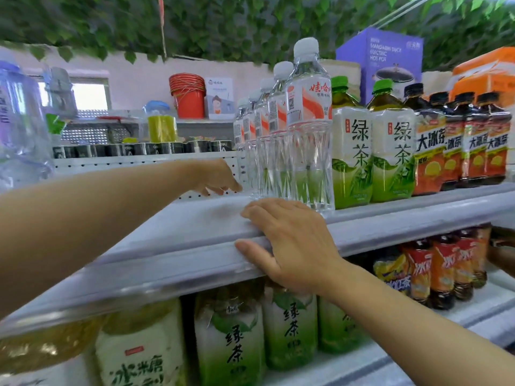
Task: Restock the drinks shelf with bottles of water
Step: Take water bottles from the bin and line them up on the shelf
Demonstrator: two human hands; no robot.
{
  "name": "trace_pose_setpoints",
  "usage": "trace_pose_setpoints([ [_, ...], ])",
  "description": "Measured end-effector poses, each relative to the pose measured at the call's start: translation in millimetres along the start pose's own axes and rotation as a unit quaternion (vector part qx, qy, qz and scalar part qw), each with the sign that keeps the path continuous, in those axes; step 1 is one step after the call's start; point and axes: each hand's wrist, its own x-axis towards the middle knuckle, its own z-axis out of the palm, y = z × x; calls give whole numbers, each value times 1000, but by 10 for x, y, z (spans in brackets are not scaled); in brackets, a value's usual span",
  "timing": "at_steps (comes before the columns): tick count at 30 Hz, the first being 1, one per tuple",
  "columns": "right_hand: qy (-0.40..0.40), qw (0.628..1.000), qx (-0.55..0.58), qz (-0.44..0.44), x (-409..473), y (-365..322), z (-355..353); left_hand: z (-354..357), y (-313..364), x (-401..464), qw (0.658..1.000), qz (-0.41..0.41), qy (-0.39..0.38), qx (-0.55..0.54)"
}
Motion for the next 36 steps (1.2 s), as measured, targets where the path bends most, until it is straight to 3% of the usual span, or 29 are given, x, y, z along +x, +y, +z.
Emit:
trace_pose_setpoints([
  [5, 18, 1000, 7, -5, -4, 4, 11, -168, -70, -508, 998, 28, 27, 49],
  [13, 24, 998, 43, 47, -22, -209, 16, -287, -443, -1534, 992, 56, 115, 15],
  [23, 31, 996, 88, 8, -158, -1477, 42, -385, -1074, -2862, 972, 83, 209, 73],
  [31, -31, 986, 157, -47, -578, -2933, 352, -296, -2312, -4045, 986, -18, 146, 80],
  [36, -151, 966, 204, -58, -1055, -3780, 679, -82, -3199, -4704, 988, -109, 75, 73],
])
